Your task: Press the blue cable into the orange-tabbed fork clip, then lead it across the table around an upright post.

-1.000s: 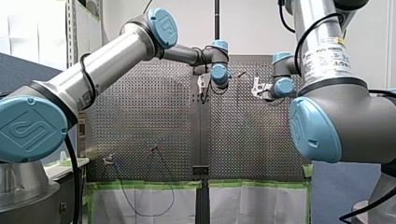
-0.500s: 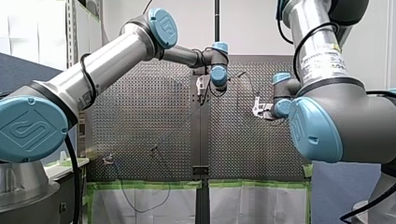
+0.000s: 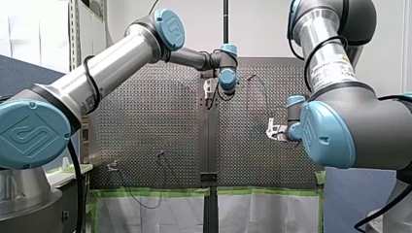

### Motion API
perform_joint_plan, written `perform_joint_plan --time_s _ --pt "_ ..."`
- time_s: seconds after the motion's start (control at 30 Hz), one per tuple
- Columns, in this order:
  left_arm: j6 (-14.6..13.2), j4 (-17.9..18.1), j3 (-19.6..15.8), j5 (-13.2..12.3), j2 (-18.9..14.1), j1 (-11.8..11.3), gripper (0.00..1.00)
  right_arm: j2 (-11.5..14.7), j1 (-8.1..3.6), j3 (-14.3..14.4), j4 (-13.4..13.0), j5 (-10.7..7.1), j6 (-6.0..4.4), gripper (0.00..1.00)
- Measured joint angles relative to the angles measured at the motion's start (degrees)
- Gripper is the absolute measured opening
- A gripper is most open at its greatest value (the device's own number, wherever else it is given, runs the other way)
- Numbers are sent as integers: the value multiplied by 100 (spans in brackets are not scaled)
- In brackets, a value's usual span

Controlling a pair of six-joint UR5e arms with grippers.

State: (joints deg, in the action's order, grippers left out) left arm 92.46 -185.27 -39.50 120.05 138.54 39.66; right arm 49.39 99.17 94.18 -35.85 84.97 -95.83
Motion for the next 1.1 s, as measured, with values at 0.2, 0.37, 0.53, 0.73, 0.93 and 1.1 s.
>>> perform_joint_plan --time_s 0.2,0.37,0.53,0.73,0.93,1.1 --pt "-16 6 -2 17 -3 2 100 -306 -129 0 -145 1 -19 0" --pt "-25 7 -2 39 -1 1 100 -546 -249 0 -253 2 -64 0" --pt "-79 3 -2 77 -1 2 100 -812 -414 -2 -374 26 -126 0" --pt "-95 5 -3 94 -1 1 100 -1066 -535 -3 -551 37 -220 0" --pt "-97 7 -3 97 0 -3 100 -1208 -596 -7 -709 38 -243 0" --pt "-97 0 -3 93 -2 -8 100 -1481 -650 -10 -920 38 -266 0"
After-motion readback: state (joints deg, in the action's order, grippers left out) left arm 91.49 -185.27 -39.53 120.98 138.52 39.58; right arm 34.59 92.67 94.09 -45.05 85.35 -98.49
